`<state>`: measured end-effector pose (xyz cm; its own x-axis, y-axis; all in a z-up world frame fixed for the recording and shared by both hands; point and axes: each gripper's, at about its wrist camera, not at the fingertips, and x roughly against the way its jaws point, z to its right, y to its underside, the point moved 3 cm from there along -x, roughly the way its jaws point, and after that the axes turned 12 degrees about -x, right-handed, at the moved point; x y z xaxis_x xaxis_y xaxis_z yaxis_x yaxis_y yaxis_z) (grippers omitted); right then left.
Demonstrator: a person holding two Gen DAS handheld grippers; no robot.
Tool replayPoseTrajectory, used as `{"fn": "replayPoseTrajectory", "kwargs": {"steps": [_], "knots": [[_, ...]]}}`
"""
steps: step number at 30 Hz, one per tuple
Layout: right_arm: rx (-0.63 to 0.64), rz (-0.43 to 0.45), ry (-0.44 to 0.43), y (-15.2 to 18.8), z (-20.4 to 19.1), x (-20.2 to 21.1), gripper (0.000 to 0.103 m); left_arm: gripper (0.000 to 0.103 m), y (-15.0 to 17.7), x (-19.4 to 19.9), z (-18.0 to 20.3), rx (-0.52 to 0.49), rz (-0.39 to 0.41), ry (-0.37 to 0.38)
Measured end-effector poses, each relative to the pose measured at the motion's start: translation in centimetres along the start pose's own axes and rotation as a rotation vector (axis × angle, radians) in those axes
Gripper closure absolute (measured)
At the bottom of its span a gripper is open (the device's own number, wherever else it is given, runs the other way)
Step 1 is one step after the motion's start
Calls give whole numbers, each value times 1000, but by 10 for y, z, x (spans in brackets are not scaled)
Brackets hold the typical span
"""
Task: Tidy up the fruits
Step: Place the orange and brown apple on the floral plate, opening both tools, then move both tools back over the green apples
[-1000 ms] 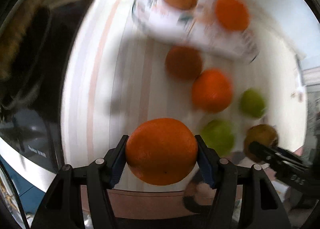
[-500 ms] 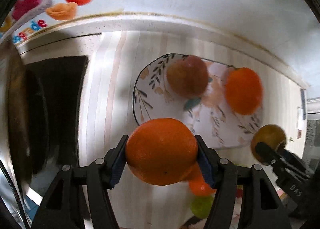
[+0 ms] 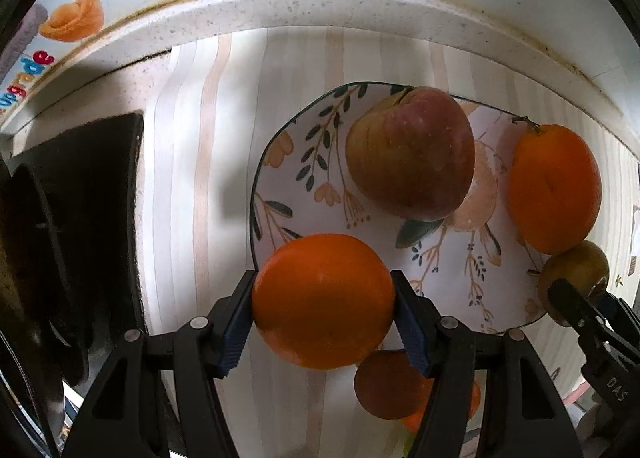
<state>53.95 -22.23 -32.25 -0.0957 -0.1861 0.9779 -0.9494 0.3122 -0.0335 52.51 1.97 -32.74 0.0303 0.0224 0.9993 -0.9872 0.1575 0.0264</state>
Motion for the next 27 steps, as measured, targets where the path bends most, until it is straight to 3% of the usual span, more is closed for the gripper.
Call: {"fn": "replayPoseTrajectory", "kwargs": {"steps": [4,6,7,8,16,27], "knots": [[1,3,-17,-1,0,-4,33,37,1,1,-1,8,3,8],[3,-1,-23,-2,0,-3,23,24,2,4,-3,11,19,17],[2,1,-26,-1,1,-1,10,17,1,8,-3,14,25,14],[1,7,-26,-2,1,1,8,14,1,12,-5,18,41,7],[34,56,14,8,-5,33,7,11,20,40,-13,46,101,13],[116,158,47,66,-26,92,7,11,71,104,-1,39,241,-26]]}}
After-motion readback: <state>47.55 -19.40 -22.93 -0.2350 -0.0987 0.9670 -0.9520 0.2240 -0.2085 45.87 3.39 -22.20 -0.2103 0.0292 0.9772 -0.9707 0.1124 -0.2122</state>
